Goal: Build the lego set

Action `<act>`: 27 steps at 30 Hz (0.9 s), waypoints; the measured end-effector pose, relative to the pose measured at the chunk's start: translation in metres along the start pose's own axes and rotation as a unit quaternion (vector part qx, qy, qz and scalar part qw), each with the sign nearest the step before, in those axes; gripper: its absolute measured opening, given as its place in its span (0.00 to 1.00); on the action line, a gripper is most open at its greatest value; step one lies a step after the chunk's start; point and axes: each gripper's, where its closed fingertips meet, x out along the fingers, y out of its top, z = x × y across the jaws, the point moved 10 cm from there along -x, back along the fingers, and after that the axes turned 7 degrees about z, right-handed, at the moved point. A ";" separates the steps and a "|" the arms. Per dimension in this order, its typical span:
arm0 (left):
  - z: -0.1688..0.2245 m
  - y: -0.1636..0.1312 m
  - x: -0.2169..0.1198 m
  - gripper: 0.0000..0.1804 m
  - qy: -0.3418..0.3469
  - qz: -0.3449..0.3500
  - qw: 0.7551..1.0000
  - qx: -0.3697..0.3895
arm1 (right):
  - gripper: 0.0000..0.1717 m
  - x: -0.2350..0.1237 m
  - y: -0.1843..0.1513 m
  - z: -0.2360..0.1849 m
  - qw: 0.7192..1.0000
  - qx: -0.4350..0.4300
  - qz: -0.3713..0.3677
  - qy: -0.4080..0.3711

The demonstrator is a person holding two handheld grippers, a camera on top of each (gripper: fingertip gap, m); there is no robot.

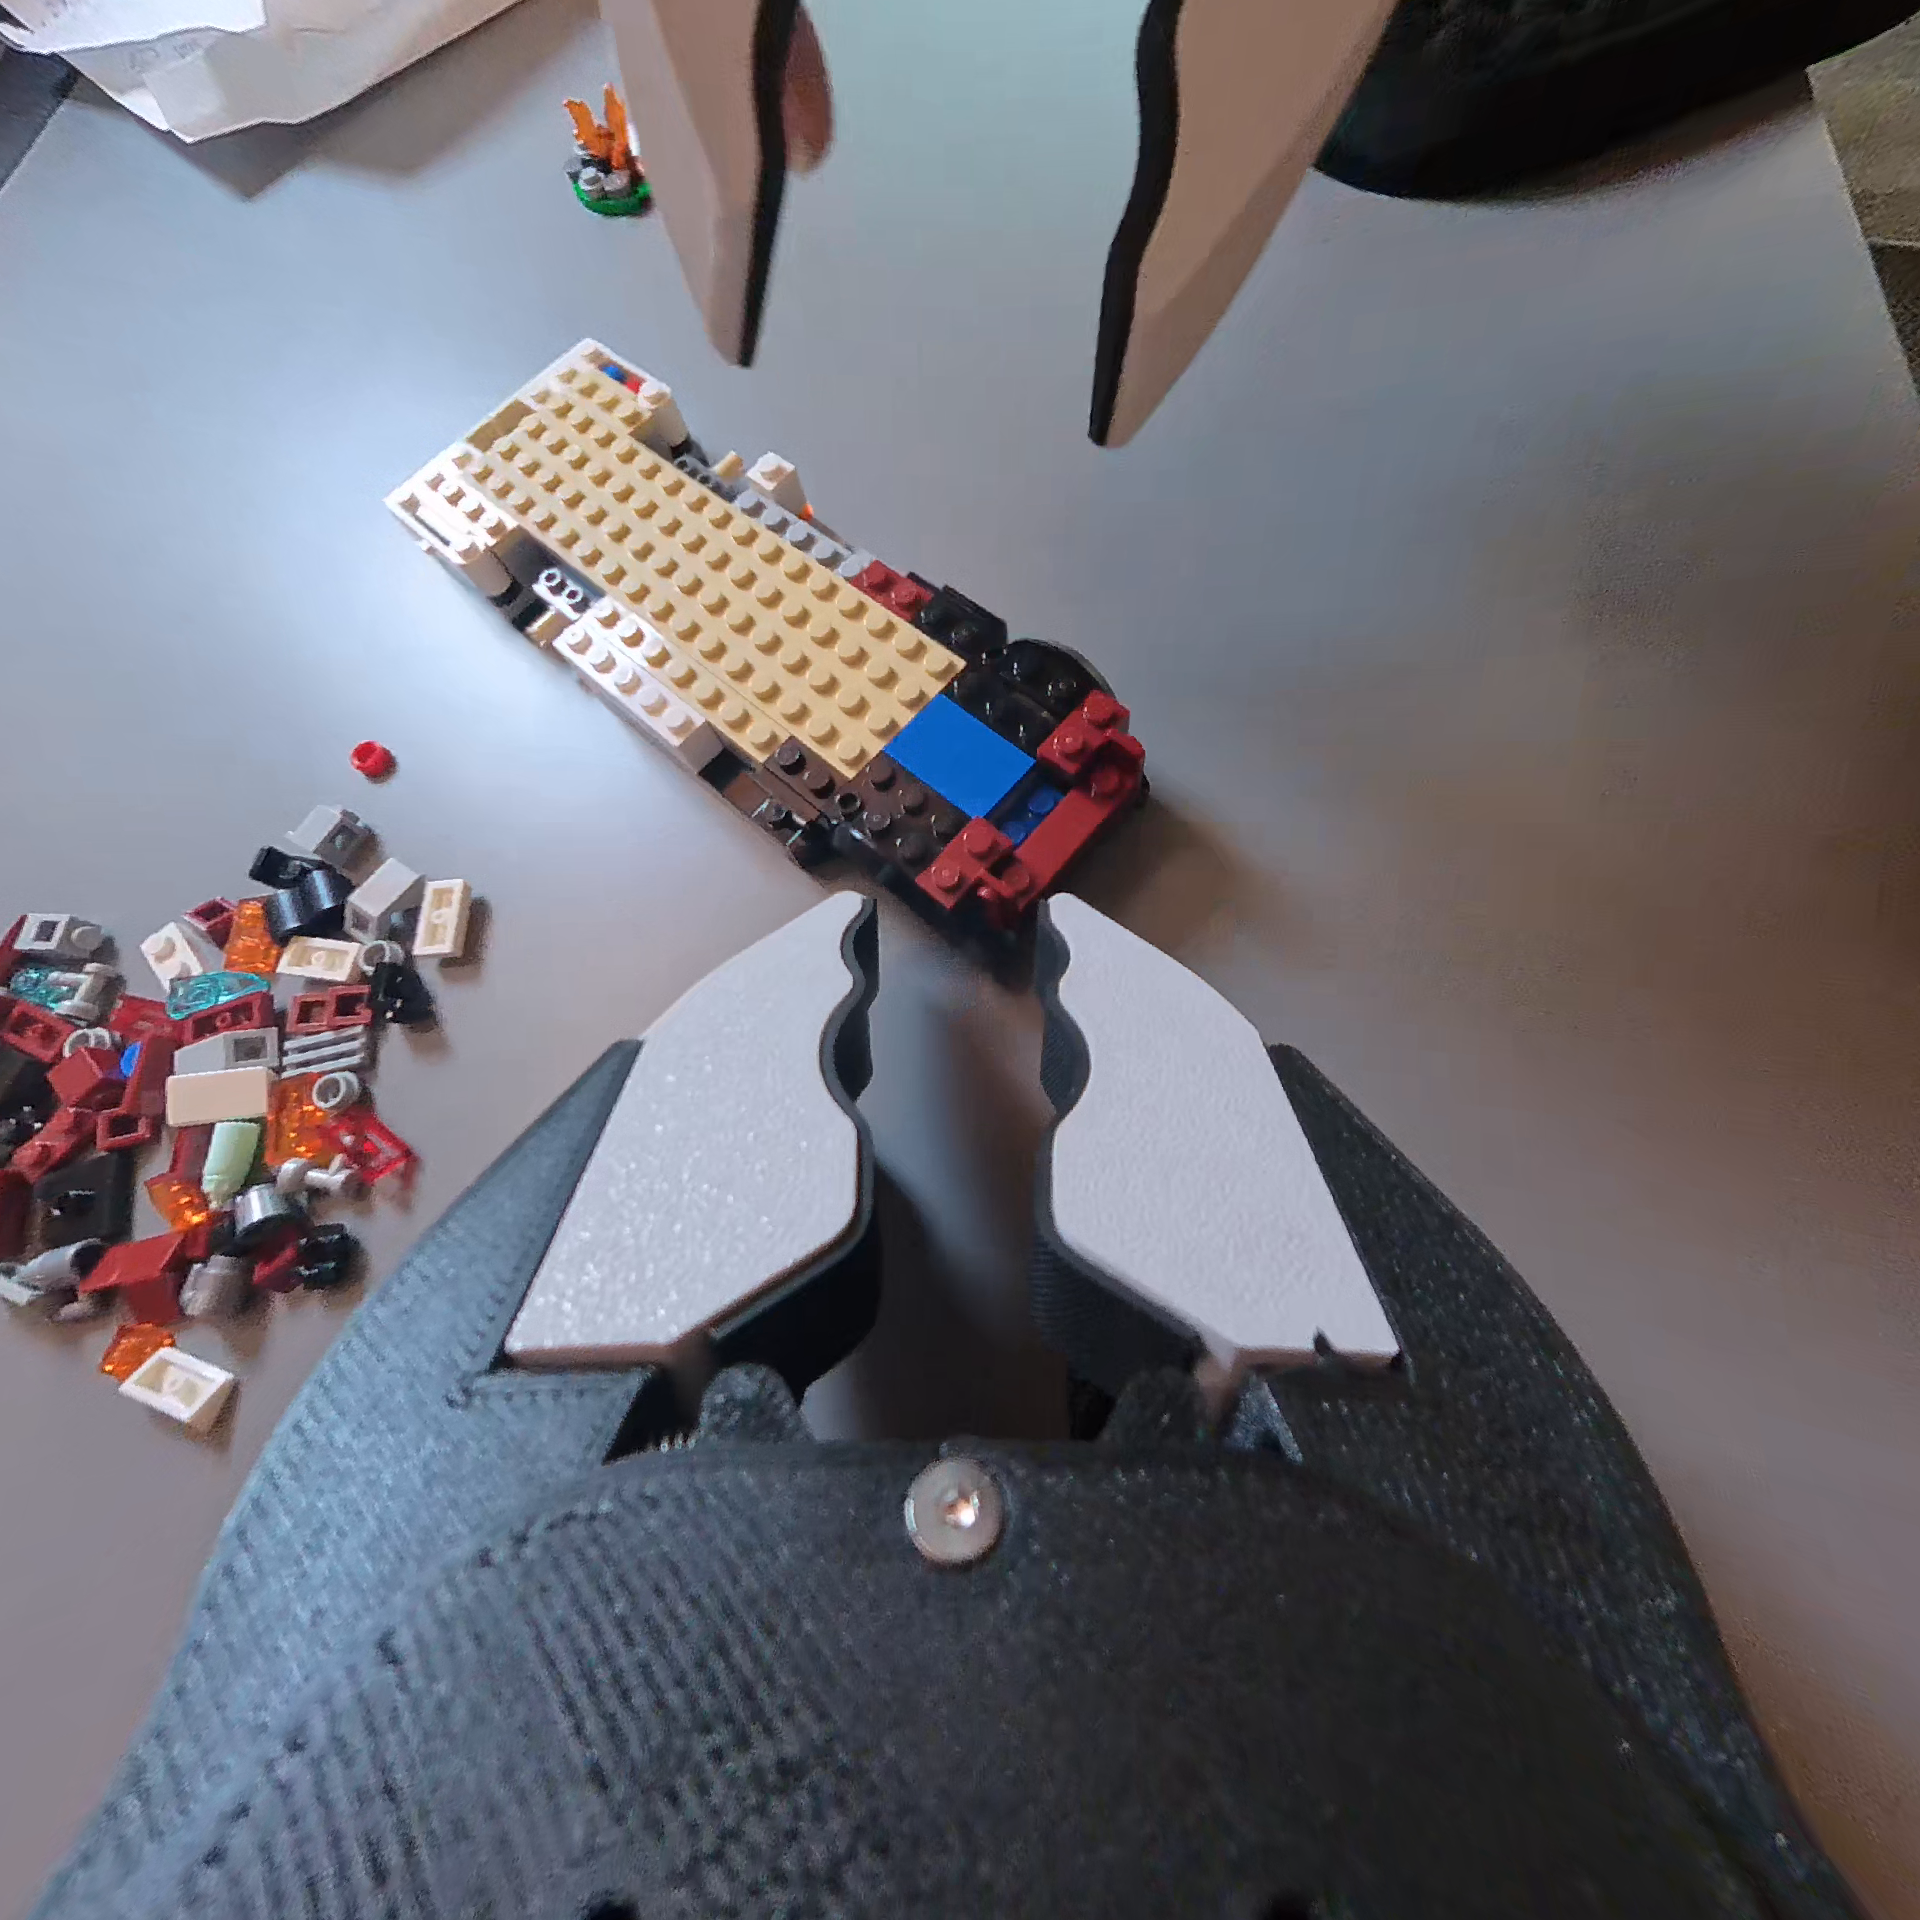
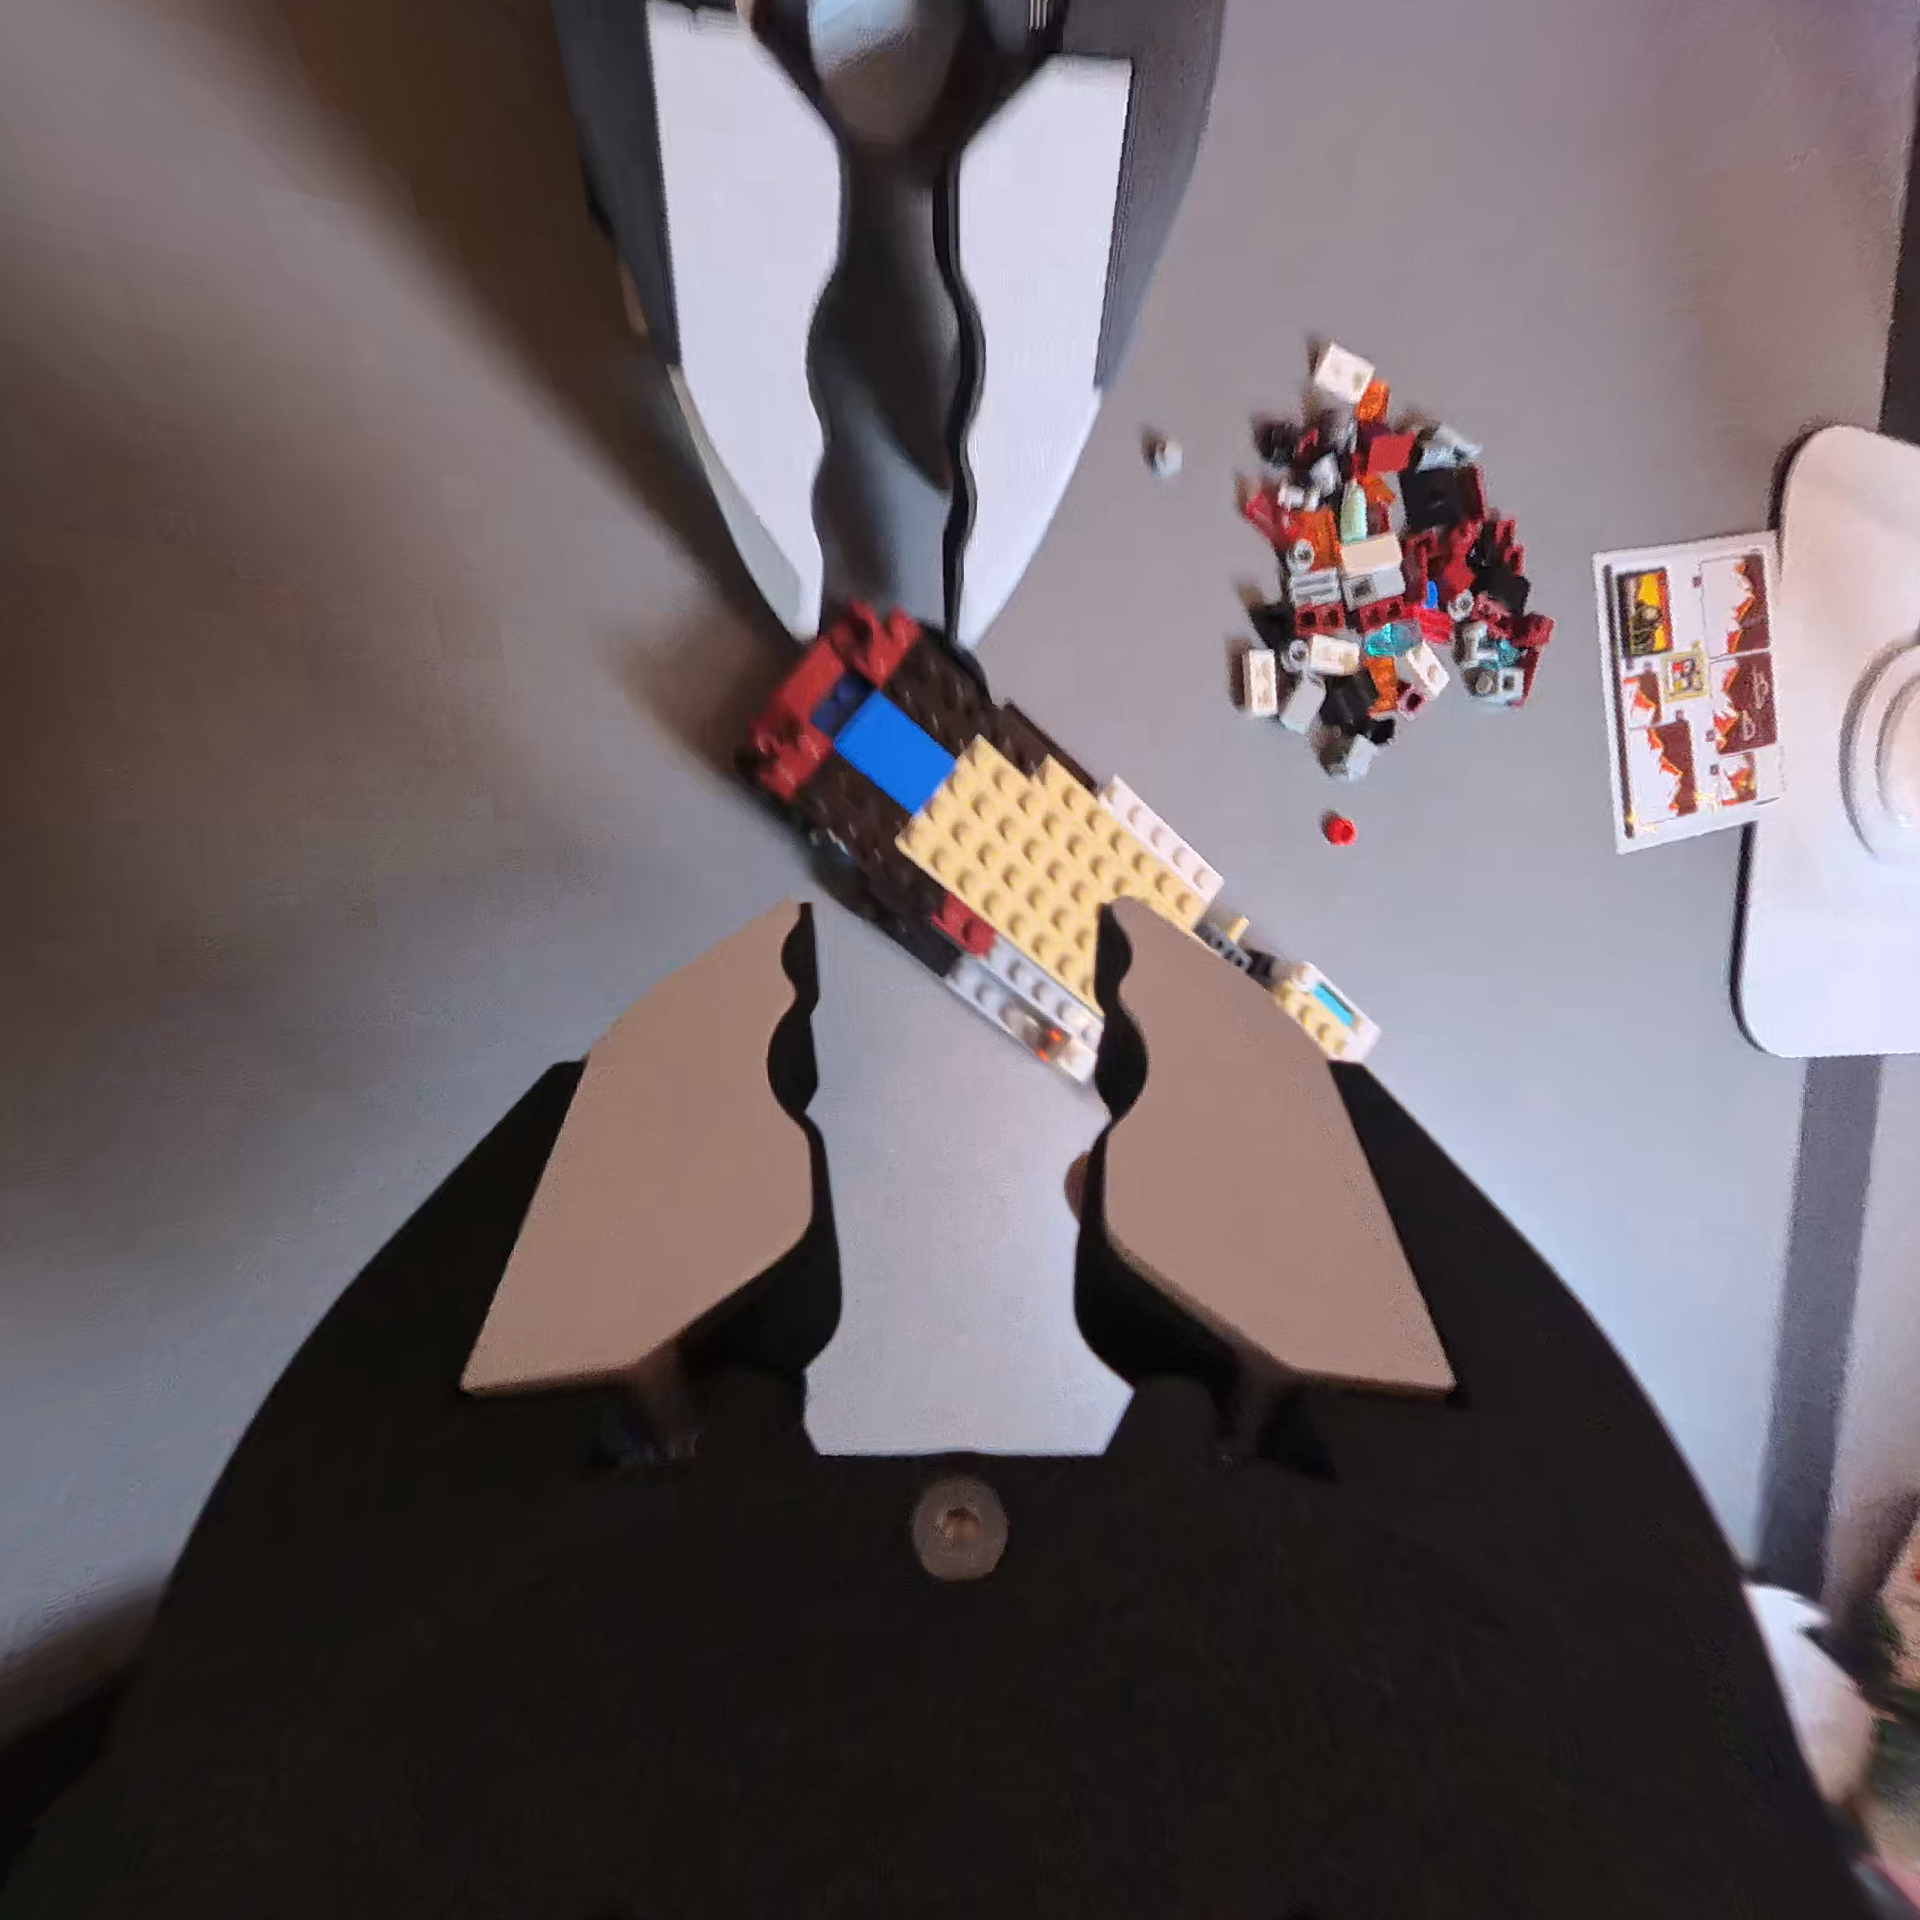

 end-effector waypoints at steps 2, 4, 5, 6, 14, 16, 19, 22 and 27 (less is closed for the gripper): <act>-0.004 -0.001 -0.002 0.16 0.010 -0.002 1.000 -0.002 | 0.37 0.006 -0.010 0.015 0.998 -0.040 -0.041 0.032; -0.010 -0.004 -0.004 0.16 0.024 -0.004 1.000 -0.007 | 0.42 0.017 -0.014 0.028 0.990 -0.095 -0.082 0.058; -0.013 -0.005 -0.006 0.16 0.033 -0.005 0.999 -0.010 | 0.44 0.022 -0.014 0.033 0.985 -0.123 -0.096 0.073; -0.017 -0.006 -0.008 0.16 0.041 -0.006 0.999 -0.013 | 0.46 0.028 -0.012 0.039 0.980 -0.146 -0.105 0.087; -0.033 -0.012 -0.032 0.14 0.059 0.024 0.998 -0.016 | 0.45 0.065 -0.010 0.069 0.945 -0.191 -0.145 0.223; -0.031 -0.012 -0.035 0.14 0.050 0.026 0.998 0.007 | 0.42 0.070 -0.013 0.069 0.941 -0.185 -0.147 0.241; -0.027 -0.012 -0.037 0.14 0.030 0.026 0.999 0.035 | 0.41 0.071 -0.012 0.069 0.940 -0.186 -0.147 0.244; -0.022 -0.012 -0.037 0.14 0.010 0.026 0.998 0.055 | 0.41 0.070 -0.012 0.067 0.944 -0.173 -0.140 0.243; -0.011 -0.006 -0.039 0.16 0.008 0.035 0.993 0.113 | 0.40 0.064 -0.015 0.063 0.953 -0.101 -0.116 0.262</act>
